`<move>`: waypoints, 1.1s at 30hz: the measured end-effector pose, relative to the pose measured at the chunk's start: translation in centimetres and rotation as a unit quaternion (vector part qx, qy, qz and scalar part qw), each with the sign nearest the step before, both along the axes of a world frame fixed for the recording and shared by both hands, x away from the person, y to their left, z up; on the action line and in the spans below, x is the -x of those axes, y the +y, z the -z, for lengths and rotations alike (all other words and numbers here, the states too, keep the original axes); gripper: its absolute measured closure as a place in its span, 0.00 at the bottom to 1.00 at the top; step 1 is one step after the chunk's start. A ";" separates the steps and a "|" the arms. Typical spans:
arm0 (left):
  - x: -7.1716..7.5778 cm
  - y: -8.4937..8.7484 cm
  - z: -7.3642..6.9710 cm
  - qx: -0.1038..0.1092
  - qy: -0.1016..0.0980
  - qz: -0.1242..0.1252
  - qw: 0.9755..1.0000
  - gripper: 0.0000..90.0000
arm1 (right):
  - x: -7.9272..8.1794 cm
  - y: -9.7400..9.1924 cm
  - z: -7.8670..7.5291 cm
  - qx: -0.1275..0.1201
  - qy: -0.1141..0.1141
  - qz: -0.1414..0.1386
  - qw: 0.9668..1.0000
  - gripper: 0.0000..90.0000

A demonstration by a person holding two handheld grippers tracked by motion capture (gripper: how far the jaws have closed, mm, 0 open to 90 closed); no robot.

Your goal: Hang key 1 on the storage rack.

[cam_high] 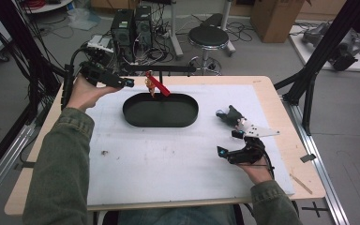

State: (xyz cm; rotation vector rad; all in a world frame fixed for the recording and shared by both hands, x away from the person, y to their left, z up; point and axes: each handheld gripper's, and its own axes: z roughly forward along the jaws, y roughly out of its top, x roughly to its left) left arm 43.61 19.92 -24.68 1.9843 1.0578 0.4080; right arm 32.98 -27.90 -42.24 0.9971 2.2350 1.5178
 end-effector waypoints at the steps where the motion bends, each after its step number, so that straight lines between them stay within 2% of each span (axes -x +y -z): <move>1: 0.2 0.2 0.3 0.003 -0.001 -0.001 1.000 0.02 | 0.0 0.0 0.0 0.000 -0.001 0.001 1.000 0.01; 5: 1.1 1.4 1.4 0.013 0.002 -0.014 1.000 0.02 | 0.1 0.0 -0.1 -0.002 -0.002 0.002 1.000 0.01; 9: 2.0 2.0 2.0 0.027 0.000 -0.002 1.000 0.02 | 0.0 0.1 0.0 0.000 -0.002 0.000 1.000 0.01; 15: 3.4 2.2 2.4 0.015 -0.009 0.002 1.000 0.02 | 0.0 0.2 0.0 0.003 -0.001 -0.001 1.000 0.01; 21: 5.0 2.6 4.0 0.005 -0.016 -0.002 1.000 0.02 | 0.0 0.1 0.0 0.004 0.000 -0.001 1.000 0.01; 23: 5.2 3.0 4.8 -0.006 -0.011 -0.004 1.000 0.02 | 0.0 0.1 0.0 0.004 -0.002 -0.002 1.000 0.01; 25: 5.6 3.2 5.7 -0.028 -0.013 -0.005 1.000 0.02 | 0.0 0.2 0.0 0.004 -0.002 -0.001 1.000 0.01; 29: 6.2 3.7 7.3 -0.050 0.001 -0.003 0.999 0.02 | 0.0 0.2 0.0 0.006 -0.002 0.000 1.000 0.01; 33: 7.0 4.1 8.2 -0.034 0.004 -0.002 0.999 0.02 | 0.0 0.2 0.0 0.008 0.000 -0.002 1.000 0.01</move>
